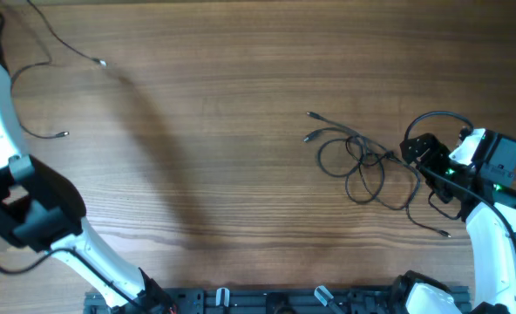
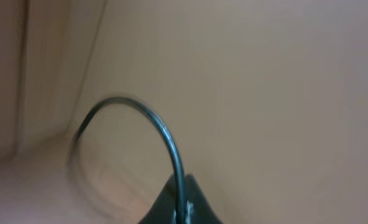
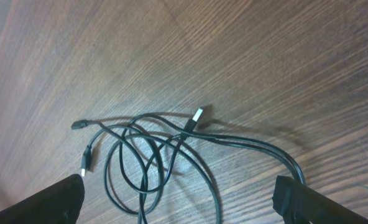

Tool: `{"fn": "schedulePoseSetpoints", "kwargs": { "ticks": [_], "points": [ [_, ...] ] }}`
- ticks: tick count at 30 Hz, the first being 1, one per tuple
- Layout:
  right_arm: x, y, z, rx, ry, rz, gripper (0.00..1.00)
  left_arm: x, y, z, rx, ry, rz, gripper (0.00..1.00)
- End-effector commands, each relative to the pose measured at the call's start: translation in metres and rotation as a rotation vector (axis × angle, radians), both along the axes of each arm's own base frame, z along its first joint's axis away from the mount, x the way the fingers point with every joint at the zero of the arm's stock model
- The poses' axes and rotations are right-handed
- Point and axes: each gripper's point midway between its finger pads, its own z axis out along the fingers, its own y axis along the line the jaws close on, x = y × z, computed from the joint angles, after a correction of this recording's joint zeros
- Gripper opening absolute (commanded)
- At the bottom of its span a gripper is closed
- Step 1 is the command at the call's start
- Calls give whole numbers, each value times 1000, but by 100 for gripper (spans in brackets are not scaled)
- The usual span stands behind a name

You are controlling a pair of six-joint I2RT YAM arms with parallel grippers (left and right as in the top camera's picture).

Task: Untangle cables
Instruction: 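Pull the left gripper to the far left, separating a cable, then release the cable at the left edge and raise the left gripper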

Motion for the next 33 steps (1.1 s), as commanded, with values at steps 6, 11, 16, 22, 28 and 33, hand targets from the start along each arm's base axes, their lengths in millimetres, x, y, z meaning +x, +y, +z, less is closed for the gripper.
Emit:
{"fn": "schedulePoseSetpoints", "kwargs": {
  "ticks": [6,11,16,22,28,33],
  "points": [
    [-3,6,-2,12,11,15,100,-101,57,-212,-306,568,638,4],
    [-7,7,-4,-3,22,47,100,-170,85,-232,-476,624,853,4],
    [-8,7,-4,-8,22,56,100,-144,118,-221,-543,471,648,5],
    [-16,11,-9,11,62,54,100,-69,88,-187,-616,257,239,100],
    [-15,11,-9,10,60,54,100,-111,35,-237,-766,558,262,100],
    [-8,8,-4,-5,21,56,100,-117,-33,-252,-797,761,169,100]
  ]
}}
